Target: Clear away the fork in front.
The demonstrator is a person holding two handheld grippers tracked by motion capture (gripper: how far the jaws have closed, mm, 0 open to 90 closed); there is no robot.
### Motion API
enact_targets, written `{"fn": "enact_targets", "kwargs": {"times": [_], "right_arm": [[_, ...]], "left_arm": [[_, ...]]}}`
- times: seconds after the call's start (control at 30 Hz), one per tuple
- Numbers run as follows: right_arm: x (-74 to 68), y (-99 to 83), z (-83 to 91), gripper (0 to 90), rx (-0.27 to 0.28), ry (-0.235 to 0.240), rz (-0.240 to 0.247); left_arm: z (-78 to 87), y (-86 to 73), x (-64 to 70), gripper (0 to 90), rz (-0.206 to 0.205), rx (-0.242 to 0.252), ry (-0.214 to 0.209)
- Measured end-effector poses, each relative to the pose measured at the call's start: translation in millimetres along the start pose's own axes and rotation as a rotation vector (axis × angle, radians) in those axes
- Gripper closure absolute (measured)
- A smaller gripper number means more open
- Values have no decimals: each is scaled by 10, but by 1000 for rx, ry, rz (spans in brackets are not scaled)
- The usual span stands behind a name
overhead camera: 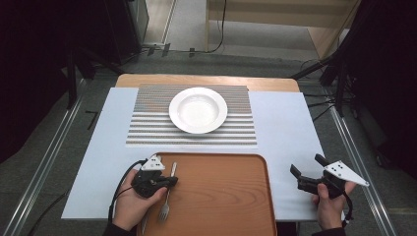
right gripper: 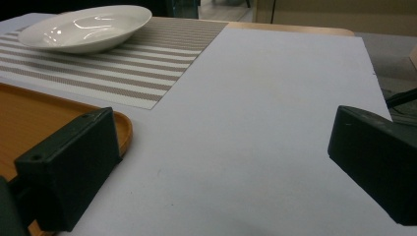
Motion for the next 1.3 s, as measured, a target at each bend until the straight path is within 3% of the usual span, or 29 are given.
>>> {"fn": "enact_targets", "kwargs": {"times": [0.53,0.67,0.8,0.87,0.9,0.97,1.03,1.07,1.13,1.2,1.27,1.3], "right_arm": [[0,-4,-6,0,-4,-2,2],[1,-2,-3,0,0,-2,1],[4,0,-6,0,0,-2,1],[3,-1,-7,0,-1,-2,2],[1,0,-7,0,-1,-2,3],[1,0,-5,0,0,-2,1],[3,-2,-2,0,0,-1,1],[4,-3,-1,0,1,-1,0],[7,-3,2,0,2,0,-1],[8,-3,0,0,1,2,-1],[3,-2,-5,0,-1,4,1],[0,-3,-8,0,-3,6,5]], "left_arm": [[24,-32,-110,891,52,15,-3],[44,-31,-123,885,62,46,5],[94,-19,-133,786,77,97,1],[132,-7,-141,719,89,136,28],[172,3,-152,654,97,171,59],[260,26,-173,540,116,244,51],[328,45,-193,395,127,293,82],[350,50,-203,328,134,305,98],[362,58,-220,215,151,315,90],[360,57,-221,175,154,319,55],[357,54,-210,78,151,324,47],[362,54,-206,78,146,327,41]]}}
Point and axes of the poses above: each handheld gripper's, and its own axes: z roughly backward along the jaws, y roughly out of its top, x roughly to its right, the point moved 3 cm from there along -z, roughly forward along the jaws
